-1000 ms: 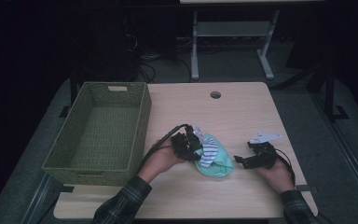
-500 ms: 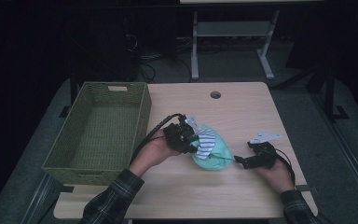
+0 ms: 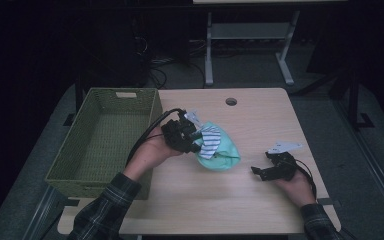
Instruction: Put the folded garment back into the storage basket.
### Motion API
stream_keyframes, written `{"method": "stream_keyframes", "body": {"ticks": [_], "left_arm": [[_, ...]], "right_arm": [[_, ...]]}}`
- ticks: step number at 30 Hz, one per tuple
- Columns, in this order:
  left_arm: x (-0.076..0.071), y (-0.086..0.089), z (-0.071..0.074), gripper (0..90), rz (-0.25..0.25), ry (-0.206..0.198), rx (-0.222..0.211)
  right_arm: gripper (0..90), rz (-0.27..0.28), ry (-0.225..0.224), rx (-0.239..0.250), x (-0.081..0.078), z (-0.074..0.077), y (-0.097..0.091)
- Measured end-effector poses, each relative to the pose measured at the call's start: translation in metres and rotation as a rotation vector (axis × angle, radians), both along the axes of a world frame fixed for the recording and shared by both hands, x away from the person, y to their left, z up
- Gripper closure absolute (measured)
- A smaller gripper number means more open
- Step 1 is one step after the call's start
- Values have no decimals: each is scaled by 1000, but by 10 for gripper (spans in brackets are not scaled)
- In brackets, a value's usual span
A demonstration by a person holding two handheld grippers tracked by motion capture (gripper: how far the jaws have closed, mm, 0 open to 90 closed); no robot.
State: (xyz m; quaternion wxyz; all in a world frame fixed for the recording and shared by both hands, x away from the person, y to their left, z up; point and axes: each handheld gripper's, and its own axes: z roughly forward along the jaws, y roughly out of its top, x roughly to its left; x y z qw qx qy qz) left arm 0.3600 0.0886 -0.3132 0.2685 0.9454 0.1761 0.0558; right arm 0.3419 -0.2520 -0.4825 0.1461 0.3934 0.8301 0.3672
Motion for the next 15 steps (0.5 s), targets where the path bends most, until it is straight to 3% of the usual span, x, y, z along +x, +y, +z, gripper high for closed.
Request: {"method": "stream_keyframes", "body": {"ticks": [7,15], "left_arm": [[3,18,18,765,21,-24,18],[6,44,37,765,78,-52,9]], "right_arm": [[134,-1,0,0,0,0,0],[135,4,-7,-5,1,0,-1]]}}
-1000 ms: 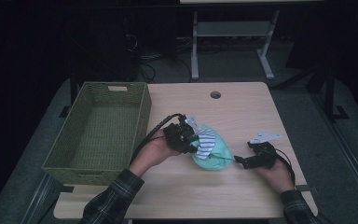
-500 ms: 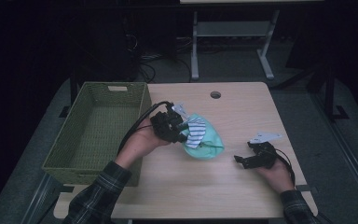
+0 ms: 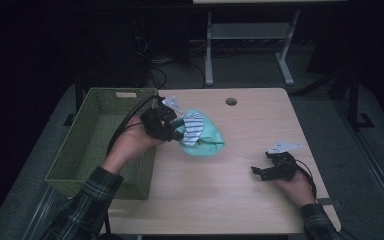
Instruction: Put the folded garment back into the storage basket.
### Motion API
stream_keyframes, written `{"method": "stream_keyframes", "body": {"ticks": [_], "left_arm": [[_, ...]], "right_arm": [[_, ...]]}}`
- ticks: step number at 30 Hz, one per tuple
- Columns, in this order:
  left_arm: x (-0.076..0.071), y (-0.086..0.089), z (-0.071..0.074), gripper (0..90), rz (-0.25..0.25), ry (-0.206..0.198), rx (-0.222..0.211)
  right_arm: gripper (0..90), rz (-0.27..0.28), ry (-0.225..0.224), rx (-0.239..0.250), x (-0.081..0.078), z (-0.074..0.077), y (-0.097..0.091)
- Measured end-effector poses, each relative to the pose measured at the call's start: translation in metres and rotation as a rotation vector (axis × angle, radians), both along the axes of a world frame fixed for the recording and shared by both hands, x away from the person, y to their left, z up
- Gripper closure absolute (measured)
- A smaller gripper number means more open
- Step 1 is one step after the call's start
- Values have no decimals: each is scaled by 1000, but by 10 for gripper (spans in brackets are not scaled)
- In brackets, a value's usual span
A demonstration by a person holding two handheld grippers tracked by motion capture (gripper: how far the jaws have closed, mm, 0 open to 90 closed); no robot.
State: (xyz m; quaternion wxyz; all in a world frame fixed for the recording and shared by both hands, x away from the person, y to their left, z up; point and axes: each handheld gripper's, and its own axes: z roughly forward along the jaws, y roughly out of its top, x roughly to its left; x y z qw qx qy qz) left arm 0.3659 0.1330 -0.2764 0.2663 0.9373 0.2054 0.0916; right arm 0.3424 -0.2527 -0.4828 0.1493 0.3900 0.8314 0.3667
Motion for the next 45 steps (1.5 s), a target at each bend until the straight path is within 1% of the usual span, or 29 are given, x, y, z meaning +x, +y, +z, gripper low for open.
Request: {"method": "stream_keyframes", "body": {"ticks": [5,9,13,22,27,29,34,36,39,40,41,45], "left_arm": [[2,19,9,765,42,-11,2],[2,33,13,765,79,-13,-14],[2,45,16,765,104,-20,-20],[1,69,25,764,160,-30,-7],[2,85,25,764,199,-34,-4],[2,93,25,764,218,-36,-3],[0,114,26,764,265,-45,-1],[-1,122,27,764,289,-47,-9],[-2,134,26,764,317,-56,4],[-2,138,25,764,334,-56,0],[-2,143,24,764,346,-57,6],[-2,160,19,764,390,-48,-2]], "right_arm": [[135,-5,2,2,0,0,0],[135,-6,1,2,0,0,0],[135,-6,0,2,0,0,0],[130,-14,2,1,0,0,1],[113,-19,7,-1,0,0,1],[77,-23,11,-7,1,0,1],[32,-35,21,-16,2,-1,2],[25,-37,21,-17,3,-1,2],[25,-37,20,-19,3,-1,2],[25,-37,20,-19,3,-1,2],[25,-37,20,-19,3,-1,2],[25,-37,20,-19,3,-1,2]]}}
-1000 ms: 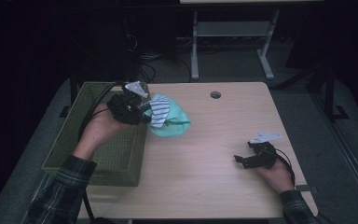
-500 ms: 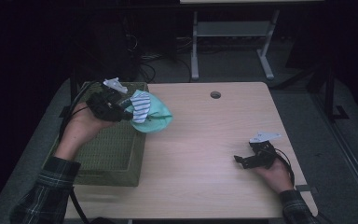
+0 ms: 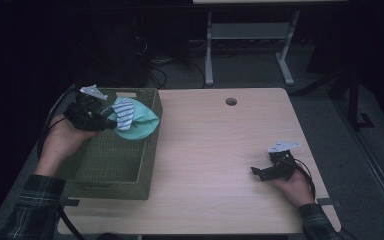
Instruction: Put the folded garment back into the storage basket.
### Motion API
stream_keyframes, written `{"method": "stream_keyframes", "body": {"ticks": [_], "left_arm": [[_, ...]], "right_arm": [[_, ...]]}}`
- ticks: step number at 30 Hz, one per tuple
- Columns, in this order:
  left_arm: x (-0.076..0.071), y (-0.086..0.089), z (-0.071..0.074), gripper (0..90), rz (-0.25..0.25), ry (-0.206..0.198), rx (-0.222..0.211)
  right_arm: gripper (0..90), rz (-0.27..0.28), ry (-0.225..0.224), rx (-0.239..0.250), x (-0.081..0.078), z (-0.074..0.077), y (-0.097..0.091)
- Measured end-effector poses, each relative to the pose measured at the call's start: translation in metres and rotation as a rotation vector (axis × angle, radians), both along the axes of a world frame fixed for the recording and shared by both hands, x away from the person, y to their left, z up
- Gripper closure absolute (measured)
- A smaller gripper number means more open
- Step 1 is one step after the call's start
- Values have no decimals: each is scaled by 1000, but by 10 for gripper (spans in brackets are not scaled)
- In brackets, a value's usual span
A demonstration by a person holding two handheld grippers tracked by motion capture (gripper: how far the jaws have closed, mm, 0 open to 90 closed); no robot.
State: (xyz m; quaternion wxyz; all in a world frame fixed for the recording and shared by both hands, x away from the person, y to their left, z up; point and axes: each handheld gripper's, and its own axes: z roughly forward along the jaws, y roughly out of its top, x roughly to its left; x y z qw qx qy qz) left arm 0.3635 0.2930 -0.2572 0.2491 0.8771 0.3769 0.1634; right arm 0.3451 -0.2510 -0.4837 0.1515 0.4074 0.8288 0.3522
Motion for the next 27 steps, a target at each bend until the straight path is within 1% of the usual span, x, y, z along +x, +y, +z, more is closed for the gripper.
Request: {"method": "stream_keyframes", "body": {"ticks": [2,6,8,10,13,16,20,23,27], "left_arm": [[-1,7,-4,763,23,6,-15],[0,20,-12,763,60,12,-23],[0,25,-18,763,83,14,-33],[1,31,-24,762,96,21,-29],[3,37,-35,761,122,27,-35],[5,42,-48,761,139,43,-40],[8,45,-64,761,155,59,-27],[10,46,-78,759,158,78,-30],[15,45,-96,756,160,108,-20]], "right_arm": [[25,0,0,0,0,0,0],[25,0,0,0,0,0,0],[25,1,-1,0,0,0,0],[25,-1,1,0,0,0,0],[25,1,-1,0,0,0,0],[25,0,0,0,0,0,0],[25,1,-1,-1,0,0,0],[25,0,0,-1,0,0,0],[25,2,-2,-1,0,0,0]]}}
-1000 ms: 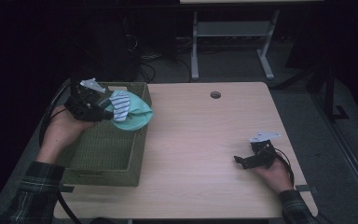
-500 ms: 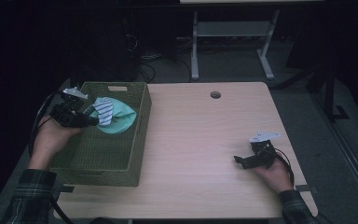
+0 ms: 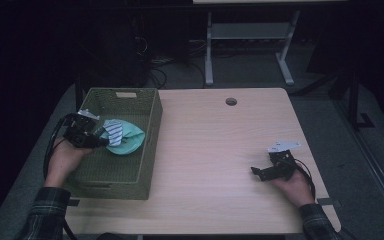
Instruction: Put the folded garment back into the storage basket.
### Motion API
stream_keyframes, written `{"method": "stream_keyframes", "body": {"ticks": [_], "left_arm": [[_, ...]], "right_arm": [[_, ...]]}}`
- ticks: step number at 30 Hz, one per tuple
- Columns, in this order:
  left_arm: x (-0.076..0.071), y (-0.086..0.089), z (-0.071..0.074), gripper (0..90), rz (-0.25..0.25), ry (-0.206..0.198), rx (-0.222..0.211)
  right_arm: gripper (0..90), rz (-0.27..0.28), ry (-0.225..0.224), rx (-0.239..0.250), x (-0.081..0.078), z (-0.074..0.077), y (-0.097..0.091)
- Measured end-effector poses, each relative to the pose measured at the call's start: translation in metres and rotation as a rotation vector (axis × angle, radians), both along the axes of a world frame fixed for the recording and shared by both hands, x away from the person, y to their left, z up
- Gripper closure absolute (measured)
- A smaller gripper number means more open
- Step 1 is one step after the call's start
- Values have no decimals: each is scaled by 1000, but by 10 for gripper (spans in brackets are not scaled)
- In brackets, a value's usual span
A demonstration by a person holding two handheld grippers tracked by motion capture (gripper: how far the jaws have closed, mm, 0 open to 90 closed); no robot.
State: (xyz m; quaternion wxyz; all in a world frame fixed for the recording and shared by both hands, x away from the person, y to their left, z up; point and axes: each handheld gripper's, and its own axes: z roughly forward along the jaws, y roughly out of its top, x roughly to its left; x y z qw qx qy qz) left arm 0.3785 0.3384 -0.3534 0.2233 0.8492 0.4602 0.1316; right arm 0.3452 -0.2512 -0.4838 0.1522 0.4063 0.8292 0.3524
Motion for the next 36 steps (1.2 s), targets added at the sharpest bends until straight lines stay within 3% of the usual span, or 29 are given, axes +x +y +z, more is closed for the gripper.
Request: {"method": "stream_keyframes", "body": {"ticks": [9,18,21,28,36], "left_arm": [[13,-4,-31,745,0,60,37],[13,-4,-50,677,-11,118,47],[13,-2,-52,616,-8,130,35],[12,2,-47,451,19,114,10],[5,3,-28,238,43,53,-36]], "right_arm": [[25,-2,2,1,0,0,0],[25,0,0,1,0,0,0],[25,0,0,1,0,0,0],[25,-2,2,0,0,0,0],[25,-1,0,1,0,0,0]]}}
